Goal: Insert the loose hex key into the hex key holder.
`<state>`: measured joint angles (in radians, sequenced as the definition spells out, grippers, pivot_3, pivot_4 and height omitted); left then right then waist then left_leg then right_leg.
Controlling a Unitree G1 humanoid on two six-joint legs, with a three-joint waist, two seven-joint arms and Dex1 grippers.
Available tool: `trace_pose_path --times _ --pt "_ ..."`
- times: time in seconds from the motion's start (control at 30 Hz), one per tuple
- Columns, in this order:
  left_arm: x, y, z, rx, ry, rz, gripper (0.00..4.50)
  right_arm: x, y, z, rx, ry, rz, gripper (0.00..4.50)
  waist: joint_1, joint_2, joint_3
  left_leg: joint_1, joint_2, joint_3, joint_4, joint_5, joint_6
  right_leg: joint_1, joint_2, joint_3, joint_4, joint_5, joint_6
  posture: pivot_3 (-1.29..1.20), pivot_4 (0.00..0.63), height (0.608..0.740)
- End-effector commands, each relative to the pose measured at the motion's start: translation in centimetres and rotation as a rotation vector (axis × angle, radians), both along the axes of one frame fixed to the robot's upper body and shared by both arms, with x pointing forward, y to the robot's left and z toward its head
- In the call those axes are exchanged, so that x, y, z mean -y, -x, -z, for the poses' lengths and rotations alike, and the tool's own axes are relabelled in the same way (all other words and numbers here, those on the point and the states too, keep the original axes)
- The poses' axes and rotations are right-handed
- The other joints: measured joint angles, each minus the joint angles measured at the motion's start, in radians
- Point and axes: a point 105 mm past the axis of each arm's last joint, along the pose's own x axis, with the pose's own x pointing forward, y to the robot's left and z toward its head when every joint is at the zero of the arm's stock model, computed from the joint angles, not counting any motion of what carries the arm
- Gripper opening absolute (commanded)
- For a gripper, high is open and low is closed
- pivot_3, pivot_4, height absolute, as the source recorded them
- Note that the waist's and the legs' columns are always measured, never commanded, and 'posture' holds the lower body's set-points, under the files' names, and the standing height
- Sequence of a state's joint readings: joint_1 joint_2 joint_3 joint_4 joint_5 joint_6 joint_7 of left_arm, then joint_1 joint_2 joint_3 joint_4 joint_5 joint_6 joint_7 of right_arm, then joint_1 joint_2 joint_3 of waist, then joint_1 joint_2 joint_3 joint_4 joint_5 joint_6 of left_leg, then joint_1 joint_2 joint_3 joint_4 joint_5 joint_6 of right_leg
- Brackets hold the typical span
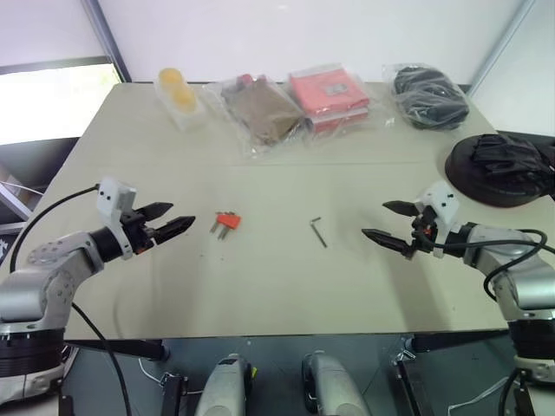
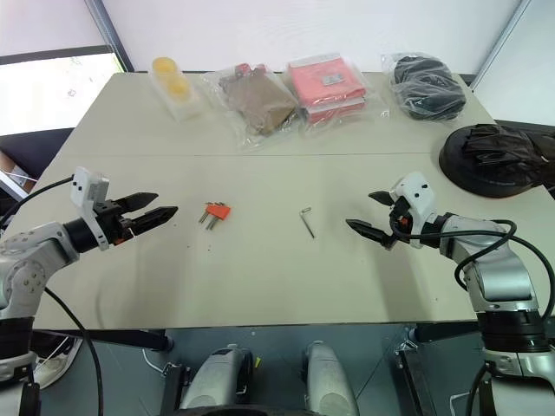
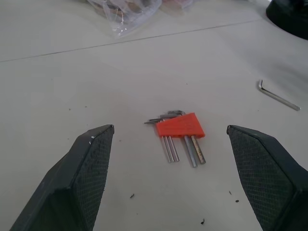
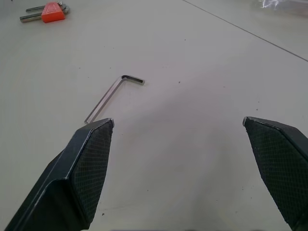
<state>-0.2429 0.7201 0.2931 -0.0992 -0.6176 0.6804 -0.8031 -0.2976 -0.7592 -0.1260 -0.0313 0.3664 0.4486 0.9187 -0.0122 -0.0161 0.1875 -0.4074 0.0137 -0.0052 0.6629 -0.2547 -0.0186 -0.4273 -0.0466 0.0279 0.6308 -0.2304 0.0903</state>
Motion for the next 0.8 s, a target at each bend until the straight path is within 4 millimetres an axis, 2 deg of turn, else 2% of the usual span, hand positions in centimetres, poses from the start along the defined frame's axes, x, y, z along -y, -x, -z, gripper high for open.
trace_pose_path --times 0.03,0.8 --pt "0.12 -0.24 -1.1 0.064 -0.014 -0.002 3.92 -0.3 -0.29 -1.03 0.051 -0.005 -0.011 4.46 0.0 0.0 0.0 0.0 0.0 0.0 0.0 0.0 0.0 0.0 0.0 0.0 0.0 0.0 0.0 0.0 0.15 0.74" --pt "-0.02 -0.65 -1.35 0.077 -0.022 -0.012 3.92 -0.27 -0.92 -1.08 0.079 -0.014 0.015 4.46 0.0 0.0 0.0 0.0 0.0 0.0 0.0 0.0 0.0 0.0 0.0 0.0 0.0 0.0 0.0 0.0 0.15 0.74"
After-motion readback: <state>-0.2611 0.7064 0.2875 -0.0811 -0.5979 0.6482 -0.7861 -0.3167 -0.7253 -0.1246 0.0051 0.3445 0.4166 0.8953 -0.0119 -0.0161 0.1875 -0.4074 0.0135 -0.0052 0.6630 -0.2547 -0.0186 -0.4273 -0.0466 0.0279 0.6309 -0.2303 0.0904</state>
